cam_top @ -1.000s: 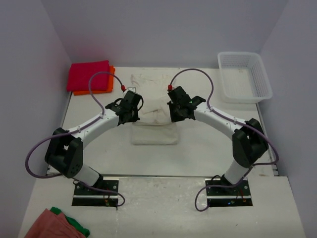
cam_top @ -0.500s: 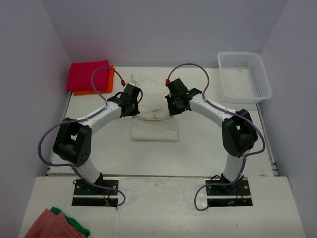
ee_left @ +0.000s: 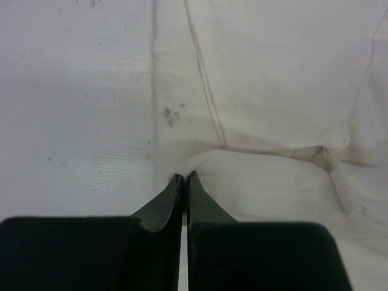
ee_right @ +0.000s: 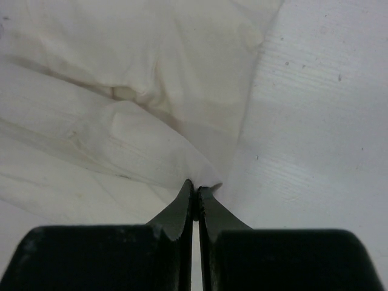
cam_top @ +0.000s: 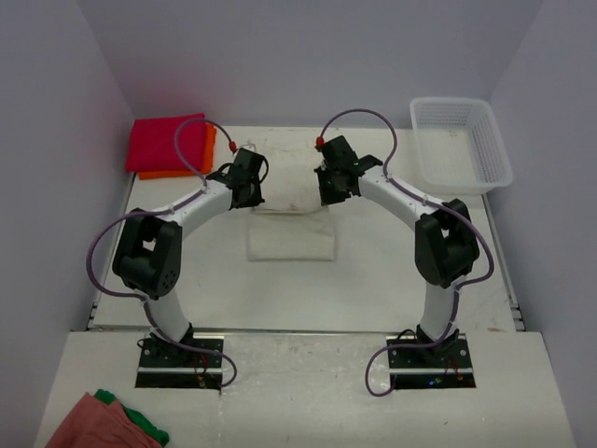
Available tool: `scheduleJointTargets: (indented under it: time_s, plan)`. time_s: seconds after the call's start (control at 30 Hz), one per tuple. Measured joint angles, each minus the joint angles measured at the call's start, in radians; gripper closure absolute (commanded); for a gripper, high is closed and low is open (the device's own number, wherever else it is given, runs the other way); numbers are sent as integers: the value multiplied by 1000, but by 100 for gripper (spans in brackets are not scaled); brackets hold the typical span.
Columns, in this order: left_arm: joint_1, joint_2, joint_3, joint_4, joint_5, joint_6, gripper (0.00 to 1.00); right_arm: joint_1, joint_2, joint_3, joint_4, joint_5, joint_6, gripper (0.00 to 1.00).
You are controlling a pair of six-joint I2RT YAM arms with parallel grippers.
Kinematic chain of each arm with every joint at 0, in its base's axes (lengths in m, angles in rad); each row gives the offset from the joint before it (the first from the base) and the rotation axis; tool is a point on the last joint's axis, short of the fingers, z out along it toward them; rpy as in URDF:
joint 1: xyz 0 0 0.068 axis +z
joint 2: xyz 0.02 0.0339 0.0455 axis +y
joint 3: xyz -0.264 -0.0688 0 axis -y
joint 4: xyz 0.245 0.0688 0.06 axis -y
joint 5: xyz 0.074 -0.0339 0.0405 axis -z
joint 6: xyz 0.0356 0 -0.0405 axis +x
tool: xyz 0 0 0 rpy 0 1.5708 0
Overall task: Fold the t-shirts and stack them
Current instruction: Fold the folded rectangular tshirt in 1/3 of the way
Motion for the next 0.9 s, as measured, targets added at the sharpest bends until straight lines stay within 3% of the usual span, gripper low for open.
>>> scheduleJointTargets:
  time_s: [0.27, 0.4, 0.43, 0.47, 0.5, 0.6, 0.7, 0.8, 0.83, 0.87, 0.9]
  plan:
    - [19, 95, 34, 16, 12, 18, 100, -34, 114, 76, -13, -20, -23, 100]
    - [24, 117, 40, 39, -2, 45, 88, -39, 183, 149, -25, -18, -45, 96]
    - [24, 119, 46, 43, -13, 55, 81, -40, 204, 177, -35, -17, -50, 89]
    - [25, 122, 58, 45, -27, 66, 67, -43, 229, 214, -47, -18, -58, 80]
    - [26, 126, 76, 47, -39, 81, 60, -45, 253, 257, -61, -16, -64, 48]
    - [34, 146, 169, 59, -90, 116, 51, -58, 330, 411, -89, 19, -100, 13]
    - [52, 166, 315, 56, -132, 159, 46, -81, 386, 580, -113, 84, -146, 5]
    - [68, 171, 483, 50, -140, 190, 55, -117, 373, 669, -135, 118, -163, 5]
    - [72, 161, 518, 53, -123, 189, 60, -127, 344, 654, -129, 122, -162, 10]
    - [77, 139, 527, 62, -83, 179, 86, -138, 300, 607, -128, 127, -156, 21]
    - [78, 105, 499, 80, -40, 163, 100, -146, 248, 544, -131, 128, -146, 91]
